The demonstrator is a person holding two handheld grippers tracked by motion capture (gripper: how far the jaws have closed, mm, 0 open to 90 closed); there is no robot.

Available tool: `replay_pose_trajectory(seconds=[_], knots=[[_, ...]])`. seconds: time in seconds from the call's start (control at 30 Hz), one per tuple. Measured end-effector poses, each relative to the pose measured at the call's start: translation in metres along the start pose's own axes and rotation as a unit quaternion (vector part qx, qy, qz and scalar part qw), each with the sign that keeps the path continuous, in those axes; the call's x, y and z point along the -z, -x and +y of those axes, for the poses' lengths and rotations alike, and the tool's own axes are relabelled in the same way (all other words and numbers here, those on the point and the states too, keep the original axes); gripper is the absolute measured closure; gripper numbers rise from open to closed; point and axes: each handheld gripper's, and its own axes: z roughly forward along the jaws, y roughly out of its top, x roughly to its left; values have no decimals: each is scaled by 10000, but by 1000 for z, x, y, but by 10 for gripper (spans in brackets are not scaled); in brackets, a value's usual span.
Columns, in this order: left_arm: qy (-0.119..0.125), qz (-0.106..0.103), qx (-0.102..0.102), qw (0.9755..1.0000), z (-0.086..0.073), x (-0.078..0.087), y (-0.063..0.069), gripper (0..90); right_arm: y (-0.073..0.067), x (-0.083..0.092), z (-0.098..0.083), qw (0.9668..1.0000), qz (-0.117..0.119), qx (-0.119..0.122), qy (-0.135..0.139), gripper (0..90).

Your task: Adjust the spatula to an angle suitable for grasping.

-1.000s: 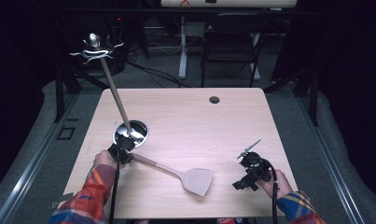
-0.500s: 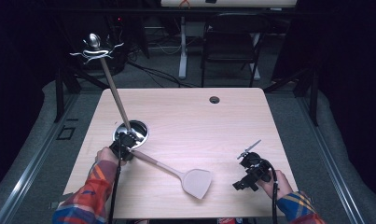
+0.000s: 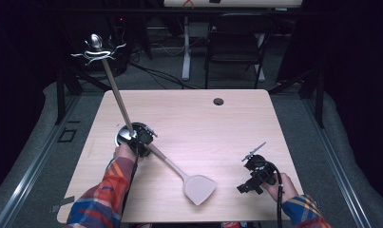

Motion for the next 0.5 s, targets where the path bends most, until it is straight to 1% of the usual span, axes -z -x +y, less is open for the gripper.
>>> replay_pose_trajectory(seconds=[0.03,0.07,0.13,0.2,0.23,0.27,0.33,0.37,0.4,0.47,0.5], knots=[[0,0,0,10000,0,0,0,889,0,0,0,10000,0,0,0,153],[234,11,26,9997,7,0,3,887,0,0,0,10000,-2,-9,-7,153],[378,45,71,9992,13,1,7,878,0,0,0,10000,11,-40,-23,153],[397,121,80,9991,17,1,10,850,0,0,0,10000,11,-40,-15,153],[441,109,158,9988,17,2,11,803,0,1,0,10000,-14,-2,-41,153],[472,105,233,9986,17,4,13,732,0,1,-1,10000,-1,-18,-25,153],[670,84,497,9965,17,12,20,582,0,1,-1,10000,11,-24,-16,153],[813,3,641,9946,16,17,25,496,0,0,-1,10000,59,-73,-3,153],[990,-80,722,9924,15,22,32,438,0,0,-1,10000,53,-82,-17,153],[1023,-383,731,9913,15,26,46,366,0,0,-1,10000,23,-63,-40,153],[934,-483,689,9921,14,26,53,345,0,0,-1,10000,7,-42,-33,153]])
